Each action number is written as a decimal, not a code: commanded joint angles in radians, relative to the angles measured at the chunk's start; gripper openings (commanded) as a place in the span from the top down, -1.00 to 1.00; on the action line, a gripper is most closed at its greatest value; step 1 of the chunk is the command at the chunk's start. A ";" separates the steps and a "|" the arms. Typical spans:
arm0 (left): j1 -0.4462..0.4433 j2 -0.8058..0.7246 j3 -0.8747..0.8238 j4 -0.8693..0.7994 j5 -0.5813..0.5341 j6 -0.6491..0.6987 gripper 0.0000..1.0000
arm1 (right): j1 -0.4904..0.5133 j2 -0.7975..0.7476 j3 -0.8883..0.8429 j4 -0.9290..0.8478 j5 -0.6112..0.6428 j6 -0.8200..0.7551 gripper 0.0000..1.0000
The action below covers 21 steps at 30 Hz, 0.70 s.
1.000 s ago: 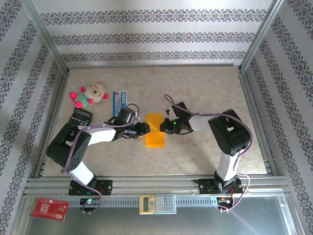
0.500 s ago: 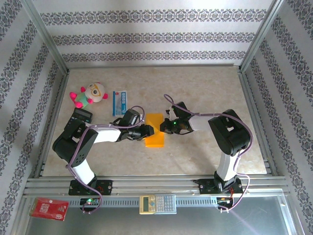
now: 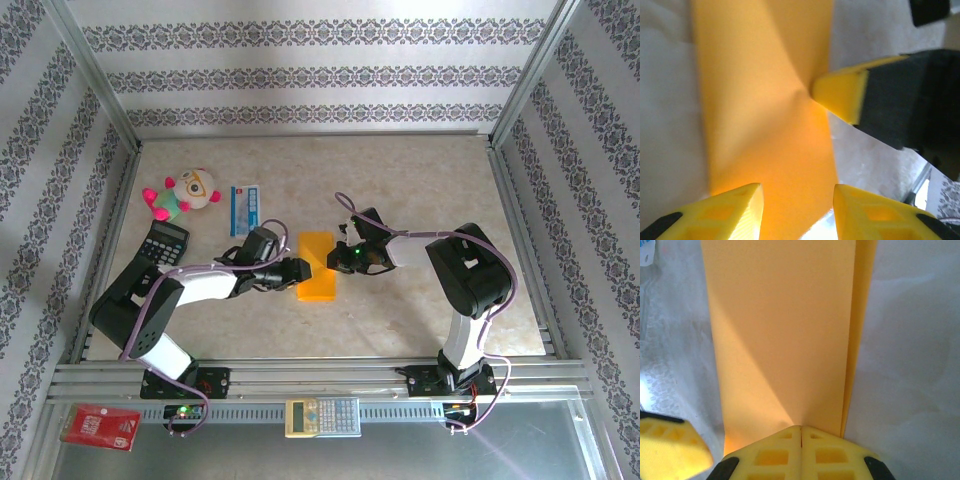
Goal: Fold a paper plane with a square sheet of paper (pick it up from the middle)
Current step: First fold the square sheet of paper in half at the center of the table.
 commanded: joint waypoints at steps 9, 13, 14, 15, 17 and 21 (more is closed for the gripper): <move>-0.024 0.060 -0.008 -0.042 -0.017 0.001 0.16 | -0.020 0.037 -0.053 -0.169 0.162 -0.034 1.00; -0.009 0.030 -0.024 -0.113 -0.031 0.030 0.15 | -0.020 0.038 -0.054 -0.171 0.162 -0.034 1.00; 0.003 0.012 -0.031 -0.135 -0.036 0.039 0.16 | -0.020 0.037 -0.054 -0.171 0.162 -0.033 1.00; 0.011 -0.014 -0.037 -0.150 -0.045 0.046 0.16 | -0.020 0.035 -0.054 -0.171 0.163 -0.034 1.00; 0.017 -0.080 -0.043 -0.173 -0.064 0.063 0.15 | -0.020 0.032 -0.057 -0.170 0.165 -0.035 1.00; 0.004 -0.130 -0.042 -0.120 -0.014 0.039 0.13 | -0.020 0.035 -0.057 -0.168 0.165 -0.034 1.00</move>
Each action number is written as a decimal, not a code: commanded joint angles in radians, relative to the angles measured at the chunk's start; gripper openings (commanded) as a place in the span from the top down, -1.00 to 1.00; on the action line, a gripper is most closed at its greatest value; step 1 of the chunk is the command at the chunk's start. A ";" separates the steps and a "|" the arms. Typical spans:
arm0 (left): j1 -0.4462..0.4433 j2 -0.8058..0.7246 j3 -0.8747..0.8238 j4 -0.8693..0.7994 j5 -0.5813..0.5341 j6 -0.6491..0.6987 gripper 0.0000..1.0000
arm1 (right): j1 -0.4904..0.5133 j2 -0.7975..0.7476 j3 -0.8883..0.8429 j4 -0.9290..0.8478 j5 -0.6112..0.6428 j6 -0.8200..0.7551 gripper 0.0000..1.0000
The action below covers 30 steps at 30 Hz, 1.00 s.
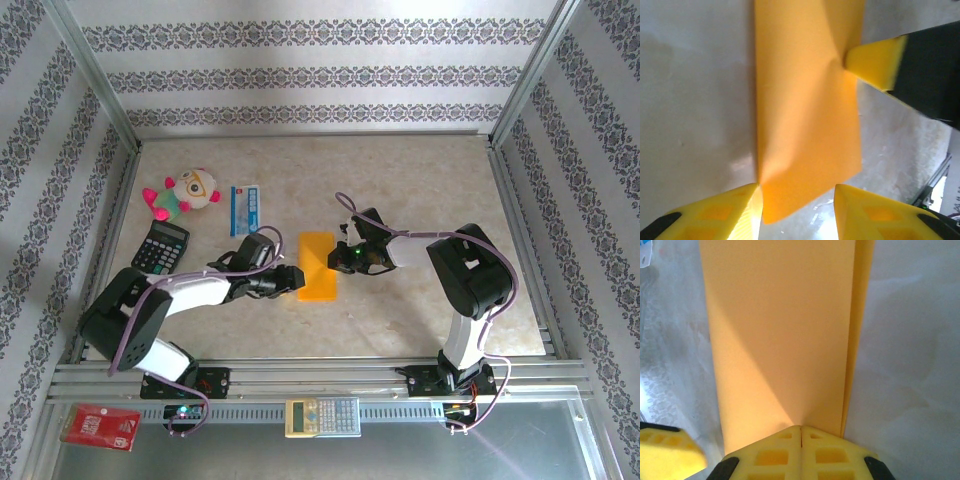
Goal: Fold a paper plane with a square sheet of paper (pick it up from the middle)
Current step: First fold the square sheet of paper in half at the center of the table.
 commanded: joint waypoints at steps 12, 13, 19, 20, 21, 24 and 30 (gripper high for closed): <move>-0.068 0.123 0.036 0.085 0.029 -0.037 0.13 | -0.019 0.037 -0.054 -0.165 0.153 -0.034 1.00; -0.066 0.120 0.027 0.073 0.018 -0.031 0.14 | -0.019 0.035 -0.055 -0.165 0.154 -0.034 1.00; -0.025 0.085 -0.037 0.022 -0.014 -0.003 0.14 | -0.019 0.038 -0.057 -0.163 0.154 -0.034 1.00; -0.017 0.077 -0.043 0.013 -0.012 0.003 0.14 | -0.019 0.040 -0.056 -0.164 0.154 -0.033 1.00; -0.007 0.064 -0.045 0.002 -0.012 0.007 0.14 | -0.019 0.039 -0.055 -0.164 0.152 -0.034 1.00; 0.005 0.009 -0.037 -0.007 -0.010 0.019 0.14 | -0.019 0.039 -0.055 -0.164 0.153 -0.034 1.00; 0.011 -0.003 0.057 0.034 0.024 0.011 0.17 | -0.017 0.043 -0.051 -0.158 0.148 -0.032 1.00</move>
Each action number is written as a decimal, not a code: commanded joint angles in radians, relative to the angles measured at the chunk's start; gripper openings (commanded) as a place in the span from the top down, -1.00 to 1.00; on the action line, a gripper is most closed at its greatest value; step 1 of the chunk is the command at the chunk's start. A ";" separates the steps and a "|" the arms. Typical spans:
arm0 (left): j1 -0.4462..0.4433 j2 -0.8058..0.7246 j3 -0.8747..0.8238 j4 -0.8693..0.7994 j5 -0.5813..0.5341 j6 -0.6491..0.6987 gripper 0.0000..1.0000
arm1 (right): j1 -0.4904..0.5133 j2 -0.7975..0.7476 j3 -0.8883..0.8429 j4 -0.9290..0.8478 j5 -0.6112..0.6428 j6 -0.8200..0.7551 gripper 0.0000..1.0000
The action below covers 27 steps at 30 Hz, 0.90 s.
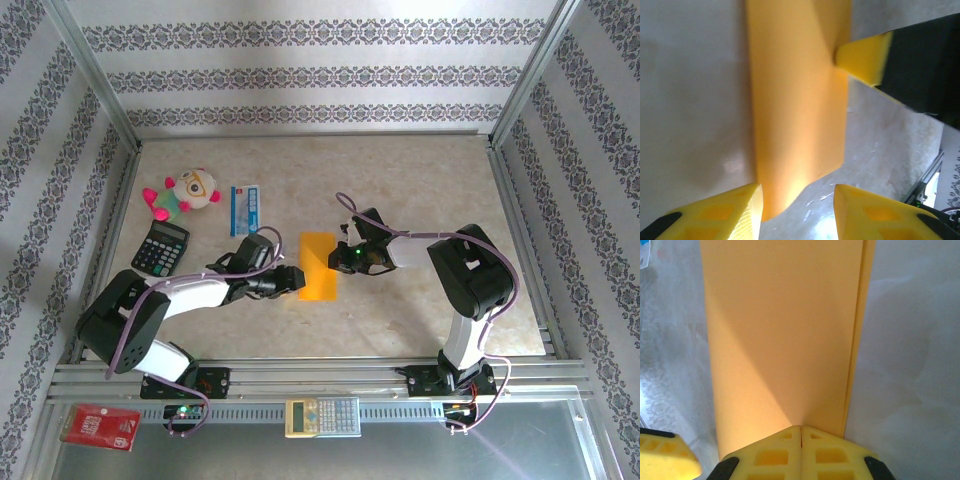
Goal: Fold a paper plane with a square sheet of paper (pick it up from the middle)
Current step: First fold the square sheet of paper in half at the center of the table.
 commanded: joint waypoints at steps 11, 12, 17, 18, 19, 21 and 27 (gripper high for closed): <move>0.033 0.206 0.254 -0.080 -0.018 0.035 0.41 | -0.016 0.037 -0.053 -0.155 0.142 -0.032 1.00; 0.038 0.219 0.258 -0.082 -0.016 0.037 0.43 | -0.015 0.036 -0.055 -0.154 0.144 -0.033 1.00; 0.042 0.229 0.237 -0.055 0.047 0.016 0.50 | -0.016 0.035 -0.061 -0.150 0.143 -0.029 1.00; 0.039 0.219 0.213 -0.026 0.062 0.001 0.52 | -0.016 0.036 -0.063 -0.151 0.145 -0.029 1.00; 0.033 0.211 0.189 0.005 0.071 -0.014 0.54 | -0.016 0.037 -0.062 -0.151 0.146 -0.027 1.00; 0.027 0.203 0.154 0.047 0.083 -0.035 0.58 | -0.016 0.040 -0.060 -0.149 0.144 -0.026 1.00; 0.026 0.221 0.130 0.042 0.062 -0.029 0.69 | -0.015 0.041 -0.058 -0.152 0.143 -0.028 1.00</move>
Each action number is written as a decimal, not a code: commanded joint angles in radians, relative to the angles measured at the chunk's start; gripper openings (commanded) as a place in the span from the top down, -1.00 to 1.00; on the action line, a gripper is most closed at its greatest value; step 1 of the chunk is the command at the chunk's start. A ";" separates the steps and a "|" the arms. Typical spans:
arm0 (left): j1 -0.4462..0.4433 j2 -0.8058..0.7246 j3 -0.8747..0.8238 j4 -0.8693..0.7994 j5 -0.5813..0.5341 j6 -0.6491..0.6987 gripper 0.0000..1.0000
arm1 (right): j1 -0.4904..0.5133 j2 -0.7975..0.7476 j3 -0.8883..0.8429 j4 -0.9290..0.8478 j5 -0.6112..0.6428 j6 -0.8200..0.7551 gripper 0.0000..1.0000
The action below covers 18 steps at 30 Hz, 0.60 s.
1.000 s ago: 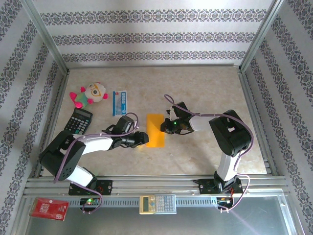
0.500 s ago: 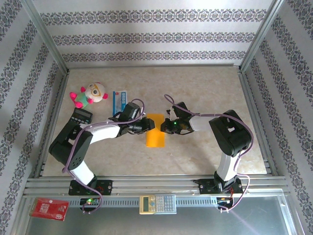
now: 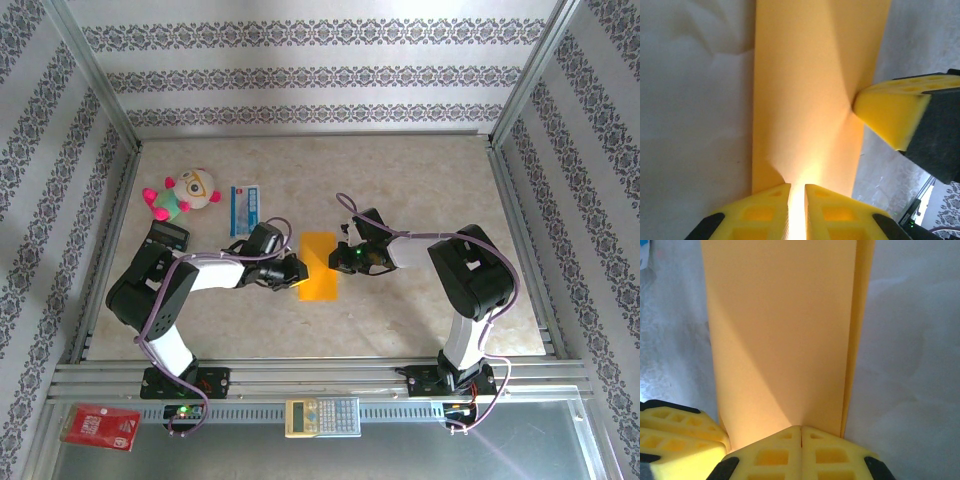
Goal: Fold a paper plane with a square sheet of paper (pick it up from the middle)
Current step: First fold the square sheet of paper in half at the center of the table.
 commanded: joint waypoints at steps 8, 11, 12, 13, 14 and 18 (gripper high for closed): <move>-0.001 0.025 -0.013 -0.012 -0.018 0.007 0.72 | -0.016 0.033 -0.062 -0.154 0.142 -0.026 1.00; 0.004 0.024 -0.027 -0.030 -0.020 0.016 0.73 | -0.016 0.027 -0.064 -0.155 0.140 -0.025 1.00; 0.004 0.025 -0.031 -0.041 -0.022 0.019 0.73 | -0.016 0.025 -0.064 -0.154 0.138 -0.024 1.00; 0.004 0.026 -0.035 -0.050 -0.022 0.022 0.74 | -0.016 0.022 -0.062 -0.156 0.137 -0.024 1.00; 0.005 0.027 -0.040 -0.057 -0.019 0.029 0.75 | -0.016 0.016 -0.062 -0.156 0.135 -0.023 1.00; 0.004 0.039 -0.044 -0.094 0.014 0.062 0.79 | -0.016 -0.009 -0.061 -0.151 0.118 -0.019 1.00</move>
